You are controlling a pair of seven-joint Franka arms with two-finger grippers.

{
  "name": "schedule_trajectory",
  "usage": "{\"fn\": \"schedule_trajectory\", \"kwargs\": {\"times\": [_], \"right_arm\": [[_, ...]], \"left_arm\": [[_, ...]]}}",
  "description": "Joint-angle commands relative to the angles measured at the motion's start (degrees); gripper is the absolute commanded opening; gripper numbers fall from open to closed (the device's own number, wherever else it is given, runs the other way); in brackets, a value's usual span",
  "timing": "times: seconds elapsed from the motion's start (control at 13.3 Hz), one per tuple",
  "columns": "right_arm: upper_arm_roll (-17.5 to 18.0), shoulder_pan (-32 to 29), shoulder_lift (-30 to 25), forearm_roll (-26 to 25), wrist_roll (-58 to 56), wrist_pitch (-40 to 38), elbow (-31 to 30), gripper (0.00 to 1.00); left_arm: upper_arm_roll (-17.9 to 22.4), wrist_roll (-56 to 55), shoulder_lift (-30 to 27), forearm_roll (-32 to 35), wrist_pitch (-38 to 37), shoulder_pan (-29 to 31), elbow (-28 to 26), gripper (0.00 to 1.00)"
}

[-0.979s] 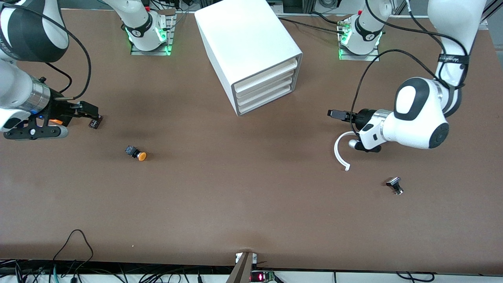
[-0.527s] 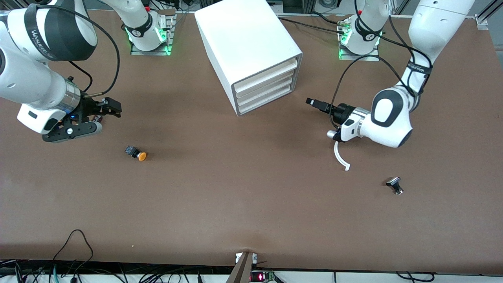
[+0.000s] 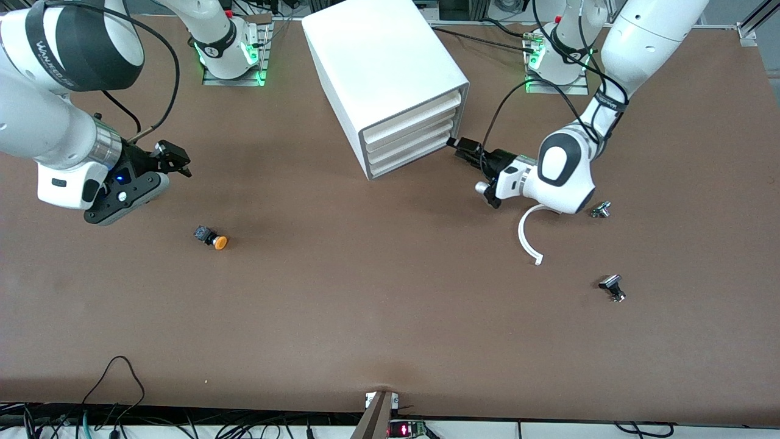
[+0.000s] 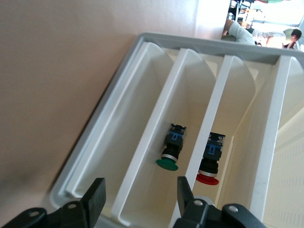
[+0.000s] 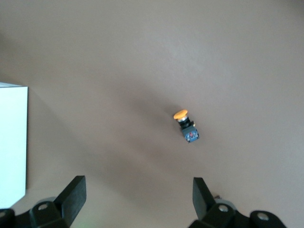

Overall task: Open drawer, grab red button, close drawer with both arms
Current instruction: 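Grasp the drawer handle with the left gripper while the right gripper approaches, then pull the drawer open with the left gripper while the right gripper reaches in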

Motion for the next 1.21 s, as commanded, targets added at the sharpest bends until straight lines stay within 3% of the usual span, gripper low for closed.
{"fn": "schedule_trajectory", "kwargs": {"times": [0.0, 0.23, 0.45, 0.75, 0.9, 1.13], "right_arm": [[0.26, 0.43, 0.42, 1.06, -5.63, 0.03, 1.67, 0.99], [0.35, 3.58, 2.97, 3.95, -8.63, 3.61, 3.34, 0.99], [0.44, 8.33, 4.73, 3.96, -8.72, 7.93, 4.31, 0.99], [0.61, 10.72, 6.58, 4.23, -8.72, 7.33, 9.66, 0.99], [2.72, 12.3, 6.84, 3.88, -7.32, 7.24, 10.63, 0.99], [3.17, 15.28, 9.56, 3.35, -7.31, 7.24, 13.79, 0.99]], "left_arm": [[-1.88, 1.74, -0.78, -2.8, 0.51, 0.11, -0.54, 0.68], [-2.85, 1.31, -1.4, -4.04, 0.16, 0.28, -0.54, 0.67], [-4.25, 1.65, -1.66, -4.13, 0.16, 0.28, -1.33, 0.54], [-5.92, 1.66, -1.84, -4.13, 0.16, 0.28, -2.91, 0.52], [-6.19, 1.66, -1.75, -4.48, 0.16, 0.28, -3.7, 0.51], [-7.24, 1.83, -1.84, -5.71, 0.16, 0.37, -5.11, 0.43]]}}
